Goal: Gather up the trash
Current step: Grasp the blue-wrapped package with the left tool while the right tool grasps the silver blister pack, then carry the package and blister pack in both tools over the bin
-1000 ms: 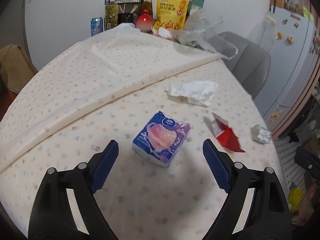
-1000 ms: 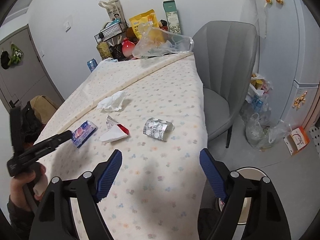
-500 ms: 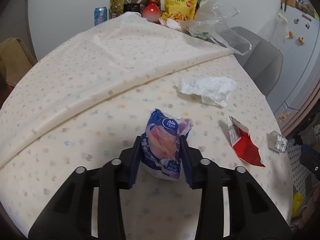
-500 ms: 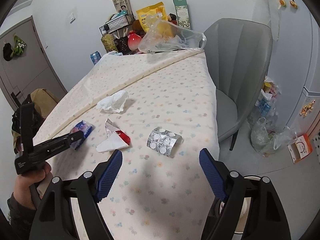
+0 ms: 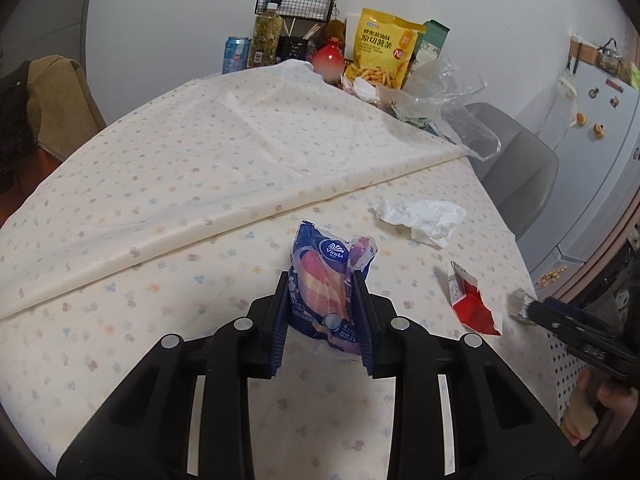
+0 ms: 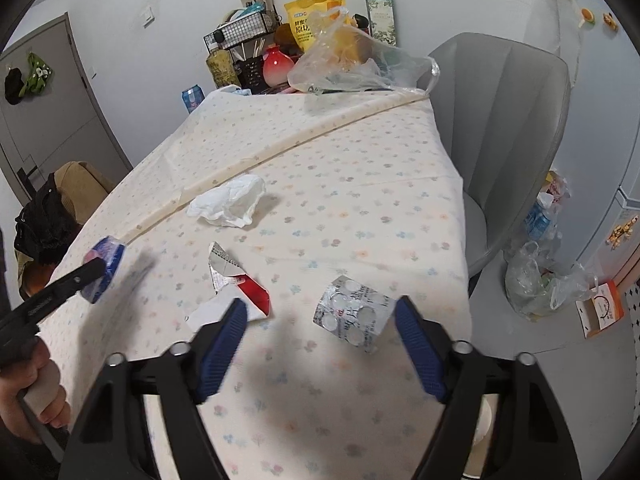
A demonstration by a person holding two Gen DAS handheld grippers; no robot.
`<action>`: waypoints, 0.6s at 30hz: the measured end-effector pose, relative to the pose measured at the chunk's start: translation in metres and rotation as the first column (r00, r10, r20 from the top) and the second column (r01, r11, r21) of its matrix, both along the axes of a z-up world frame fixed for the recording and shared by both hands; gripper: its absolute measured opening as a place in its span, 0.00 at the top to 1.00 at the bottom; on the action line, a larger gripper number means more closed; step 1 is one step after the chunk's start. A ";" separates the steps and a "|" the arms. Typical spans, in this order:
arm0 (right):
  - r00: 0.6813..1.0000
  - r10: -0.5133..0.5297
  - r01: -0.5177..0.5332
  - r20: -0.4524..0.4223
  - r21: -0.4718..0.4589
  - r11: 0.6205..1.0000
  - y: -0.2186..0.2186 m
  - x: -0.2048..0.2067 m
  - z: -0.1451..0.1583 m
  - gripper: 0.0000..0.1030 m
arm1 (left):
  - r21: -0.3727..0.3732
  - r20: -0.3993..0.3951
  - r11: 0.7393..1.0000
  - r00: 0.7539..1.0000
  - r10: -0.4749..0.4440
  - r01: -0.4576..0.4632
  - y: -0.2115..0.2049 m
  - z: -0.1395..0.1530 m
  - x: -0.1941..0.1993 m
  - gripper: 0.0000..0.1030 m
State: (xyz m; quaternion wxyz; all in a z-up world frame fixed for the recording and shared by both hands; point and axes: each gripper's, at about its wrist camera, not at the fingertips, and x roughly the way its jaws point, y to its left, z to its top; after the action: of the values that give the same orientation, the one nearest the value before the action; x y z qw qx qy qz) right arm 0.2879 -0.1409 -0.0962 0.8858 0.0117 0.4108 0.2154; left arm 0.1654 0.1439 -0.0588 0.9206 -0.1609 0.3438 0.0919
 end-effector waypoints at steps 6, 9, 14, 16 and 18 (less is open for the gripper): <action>1.000 0.012 -0.013 0.027 0.028 1.000 0.001 -0.011 0.008 0.73 | -0.009 0.026 1.000 0.999 -0.030 0.030 -0.009 0.008 -0.012 0.71; 0.998 0.003 -0.005 0.059 0.036 0.999 -0.005 -0.024 0.019 0.73 | -0.009 0.042 0.999 0.998 -0.044 0.044 -0.014 0.013 -0.015 0.71; 0.996 -0.027 0.021 0.080 0.072 0.997 -0.025 -0.044 0.032 0.73 | -0.008 0.059 0.997 0.996 -0.072 0.073 -0.027 0.020 -0.020 0.71; 0.995 -0.034 0.026 0.089 0.082 0.996 -0.032 -0.052 0.036 0.73 | -0.006 0.066 0.997 0.994 -0.082 0.083 -0.032 0.024 -0.023 0.71; 0.995 -0.038 0.029 0.097 0.092 0.995 -0.038 -0.060 0.042 0.73 | -0.005 0.076 0.995 0.993 -0.095 0.095 -0.038 0.028 -0.025 0.71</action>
State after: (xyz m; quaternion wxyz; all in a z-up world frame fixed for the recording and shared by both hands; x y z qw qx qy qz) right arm 0.2274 -0.1790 -0.0545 0.9070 0.0481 0.3561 0.2194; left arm 0.1407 0.1056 -0.0306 0.9356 -0.1514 0.3163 0.0404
